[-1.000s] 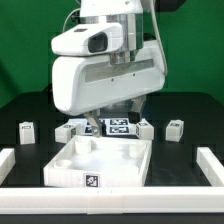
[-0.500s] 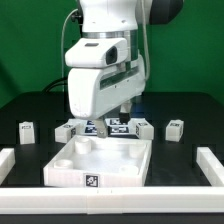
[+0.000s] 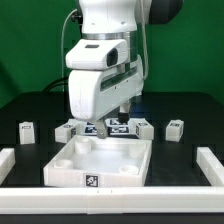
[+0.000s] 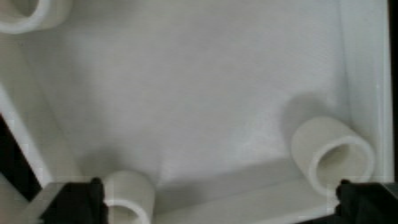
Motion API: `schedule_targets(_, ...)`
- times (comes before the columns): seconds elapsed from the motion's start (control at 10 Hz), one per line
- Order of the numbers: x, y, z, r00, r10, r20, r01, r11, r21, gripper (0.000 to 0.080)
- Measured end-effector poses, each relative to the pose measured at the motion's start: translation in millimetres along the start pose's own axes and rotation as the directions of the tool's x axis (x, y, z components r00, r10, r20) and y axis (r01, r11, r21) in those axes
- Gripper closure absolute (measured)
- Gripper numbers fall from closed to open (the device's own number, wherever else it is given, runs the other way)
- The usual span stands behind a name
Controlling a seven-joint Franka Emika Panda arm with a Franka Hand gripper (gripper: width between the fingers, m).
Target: Assemble one leg
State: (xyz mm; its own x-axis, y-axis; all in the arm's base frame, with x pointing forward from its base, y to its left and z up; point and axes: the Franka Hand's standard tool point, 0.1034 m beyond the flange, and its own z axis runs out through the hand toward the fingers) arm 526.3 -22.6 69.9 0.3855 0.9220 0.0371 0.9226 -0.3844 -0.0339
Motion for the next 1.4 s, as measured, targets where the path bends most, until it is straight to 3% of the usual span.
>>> schedule_targets(0.2,-26.8,-33.2,17.7,0.999,-0.037,0.002,0.037,0.999,0.006,0.0150)
schedule_targets(0.3,-30.3,-47.9,27.0,0.998,-0.061,0.013,0.061,0.998,0.018,0.0150)
schedule_targets(0.5,-30.9,-66.3,44.0,0.993,-0.113,0.021,0.112,0.994,0.011,0.0150)
schedule_targets(1.1,-31.6,-60.5,62.4,0.995,-0.097,0.023,0.096,0.995,0.037,0.0152)
schedule_targets(1.2,-31.7,-60.8,62.6,0.995,-0.096,0.023,0.095,0.995,0.037,0.0291)
schedule_targets(1.3,-31.8,-60.9,62.7,0.995,-0.096,0.023,0.095,0.995,0.038,0.0291)
schedule_targets(1.4,-31.8,-60.9,62.7,0.995,-0.096,0.023,0.095,0.995,0.038,0.0476)
